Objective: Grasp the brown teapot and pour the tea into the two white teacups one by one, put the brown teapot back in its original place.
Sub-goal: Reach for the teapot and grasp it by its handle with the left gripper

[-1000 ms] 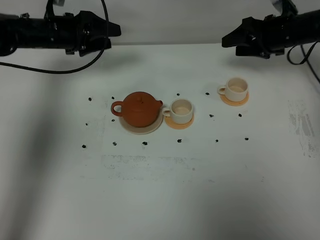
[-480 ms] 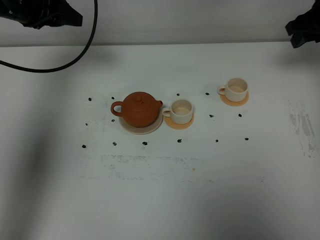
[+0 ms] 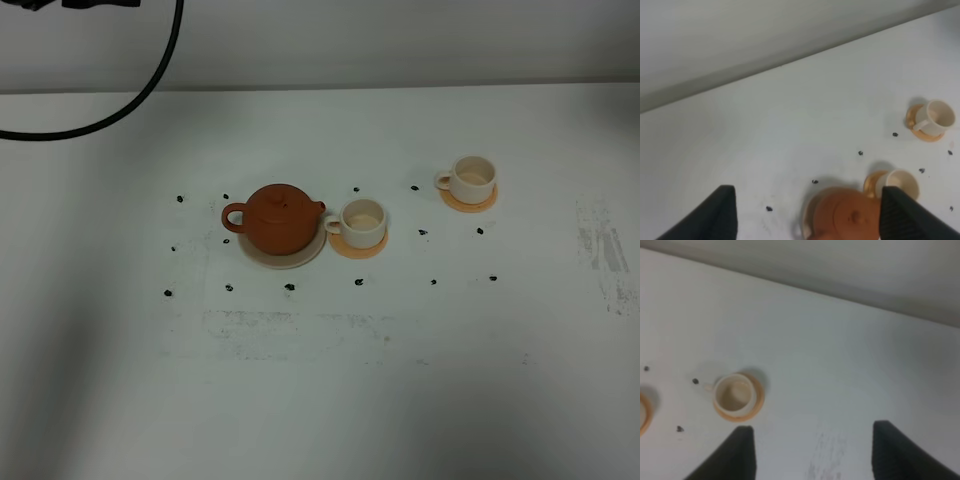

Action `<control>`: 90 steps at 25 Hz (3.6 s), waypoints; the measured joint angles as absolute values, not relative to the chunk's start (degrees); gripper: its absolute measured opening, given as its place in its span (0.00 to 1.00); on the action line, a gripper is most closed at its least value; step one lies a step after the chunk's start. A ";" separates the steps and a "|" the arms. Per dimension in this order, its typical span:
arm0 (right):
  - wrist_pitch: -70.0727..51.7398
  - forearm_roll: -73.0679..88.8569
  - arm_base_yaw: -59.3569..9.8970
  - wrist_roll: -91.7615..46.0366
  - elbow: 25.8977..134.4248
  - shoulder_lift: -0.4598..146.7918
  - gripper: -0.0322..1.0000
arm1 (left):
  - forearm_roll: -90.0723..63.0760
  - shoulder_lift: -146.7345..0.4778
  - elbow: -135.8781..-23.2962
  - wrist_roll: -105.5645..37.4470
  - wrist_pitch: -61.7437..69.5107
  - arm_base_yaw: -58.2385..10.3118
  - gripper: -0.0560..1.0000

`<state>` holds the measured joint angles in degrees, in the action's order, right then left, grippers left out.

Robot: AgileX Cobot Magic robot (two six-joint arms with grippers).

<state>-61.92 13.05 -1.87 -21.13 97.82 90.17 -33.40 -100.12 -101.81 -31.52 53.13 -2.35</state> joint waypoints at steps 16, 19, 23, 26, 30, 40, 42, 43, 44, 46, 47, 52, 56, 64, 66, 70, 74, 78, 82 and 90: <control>-54.67 21.75 -1.87 -19.40 66.97 46.21 0.53 | -24.26 -77.04 -73.26 -26.69 35.08 -5.17 0.63; -57.41 22.30 -1.87 -18.58 64.39 38.97 0.53 | -24.21 -73.81 -69.03 -26.81 31.74 -5.17 0.63; -59.77 22.24 -1.87 -17.24 61.60 29.36 0.51 | -23.69 -72.34 -67.81 -26.93 30.85 -5.17 0.63; -60.99 21.82 -1.87 -16.86 58.93 23.28 0.48 | -23.40 -72.30 -67.64 -26.99 31.27 -5.17 0.63; -62.28 19.79 -1.87 -16.84 53.95 16.47 0.46 | -23.21 -72.30 -67.45 -26.99 31.59 -5.17 0.63; -61.65 11.49 -1.87 -13.18 35.12 4.33 0.45 | -23.03 -72.30 -67.45 -26.99 32.30 -5.17 0.63; -60.15 11.49 -1.87 -13.05 31.20 2.72 0.45 | -22.99 -72.30 -67.45 -26.99 32.86 -5.17 0.63; -60.01 11.42 -1.87 -12.83 30.20 2.38 0.45 | -22.99 -72.30 -67.45 -26.99 33.28 -5.17 0.63; -59.94 11.42 -1.87 -12.79 29.90 2.15 0.45 | -22.99 -72.35 -67.45 -26.99 33.78 -5.17 0.63; -59.96 11.34 -1.87 -12.79 29.60 1.95 0.45 | -22.99 -72.65 -67.45 -26.99 34.58 -5.17 0.63; -60.43 11.16 -1.87 -12.62 29.07 1.88 0.45 | -22.99 -72.98 -67.45 -26.99 35.12 -5.17 0.63; -61.44 8.46 -3.01 -9.70 28.36 0.50 0.45 | -22.92 -75.35 -67.43 -26.99 36.90 -5.17 0.63; -61.39 7.76 -3.44 -8.88 28.36 -0.25 0.45 | -22.86 -76.12 -67.43 -26.99 36.71 -5.17 0.63; -61.39 9.02 -3.44 -8.76 28.36 -0.36 0.45 | -22.81 -76.89 -67.43 -27.15 36.70 -5.17 0.63; -61.39 9.24 -3.44 -8.76 28.36 -0.36 0.45 | -22.81 -77.65 -67.43 -27.15 36.97 -5.17 0.63; -61.33 9.69 -3.44 -8.71 28.36 -0.36 0.45 | -22.81 -79.38 -67.43 -27.10 36.90 -5.17 0.63; -61.33 9.52 -3.44 -8.84 28.36 -0.36 0.45 | -22.81 -79.88 -67.43 -27.10 36.20 -5.17 0.63; -61.33 8.77 -3.44 -8.90 28.36 -0.36 0.45 | -22.81 -80.22 -67.43 -27.98 36.06 -5.17 0.63; -61.33 8.77 -3.44 -8.91 28.36 -0.36 0.45 | -22.81 -81.58 -67.43 -30.91 36.31 -5.17 0.63; -61.33 8.77 -3.44 -8.91 28.36 -0.36 0.45 | -22.56 -85.53 -67.71 -34.15 40.37 -5.17 0.63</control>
